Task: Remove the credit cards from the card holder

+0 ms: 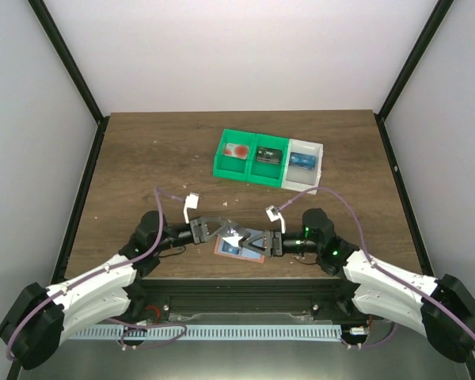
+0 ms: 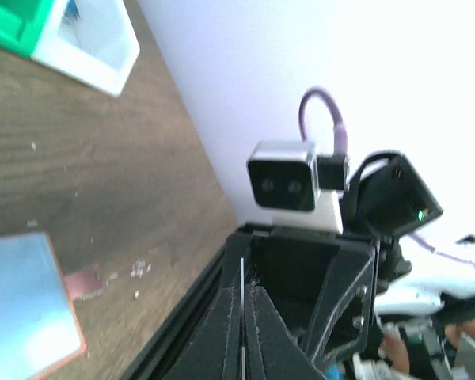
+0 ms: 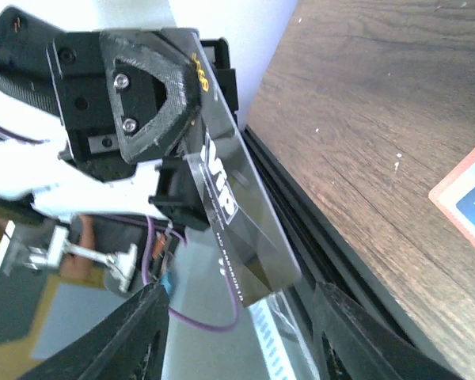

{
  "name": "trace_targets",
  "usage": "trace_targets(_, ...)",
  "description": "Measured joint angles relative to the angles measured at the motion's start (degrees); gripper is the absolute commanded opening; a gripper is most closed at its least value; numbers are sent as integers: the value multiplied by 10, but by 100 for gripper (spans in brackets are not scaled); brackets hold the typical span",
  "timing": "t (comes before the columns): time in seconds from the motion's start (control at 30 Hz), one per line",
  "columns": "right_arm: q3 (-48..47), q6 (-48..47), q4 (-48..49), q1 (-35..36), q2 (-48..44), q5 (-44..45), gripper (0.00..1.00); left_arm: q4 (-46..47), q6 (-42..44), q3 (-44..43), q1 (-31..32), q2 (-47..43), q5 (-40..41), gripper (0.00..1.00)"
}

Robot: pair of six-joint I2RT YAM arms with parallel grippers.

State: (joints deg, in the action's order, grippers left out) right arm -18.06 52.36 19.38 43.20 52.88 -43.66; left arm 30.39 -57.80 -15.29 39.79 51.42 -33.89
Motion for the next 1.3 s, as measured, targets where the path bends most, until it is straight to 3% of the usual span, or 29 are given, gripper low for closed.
trace_targets(0.17,8,71,70,0,12,37,51,89,-59,21,0,17,70,0)
trace_targets(0.23,8,89,92,0,21,45,35,115,-81,31,0,25,91,0)
trace_targets(0.3,8,108,115,0,35,52,28,131,-96,35,0,33,109,0)
trace_targets(0.57,2,157,163,0,98,67,27,175,-141,45,0,43,157,0)
trace_targets(0.8,-2,175,193,0,114,76,16,186,-157,50,0,54,171,0)
trace_targets(0.93,-2,181,202,0,113,82,2,194,-160,56,0,56,175,0)
trace_targets(1.07,-2,185,210,0,111,92,1,197,-163,57,0,58,181,1)
trace_targets(1.17,-2,186,210,0,104,94,1,201,-170,58,0,58,182,36)
trace_targets(1.3,-2,177,206,0,92,105,1,200,-170,63,0,56,182,62)
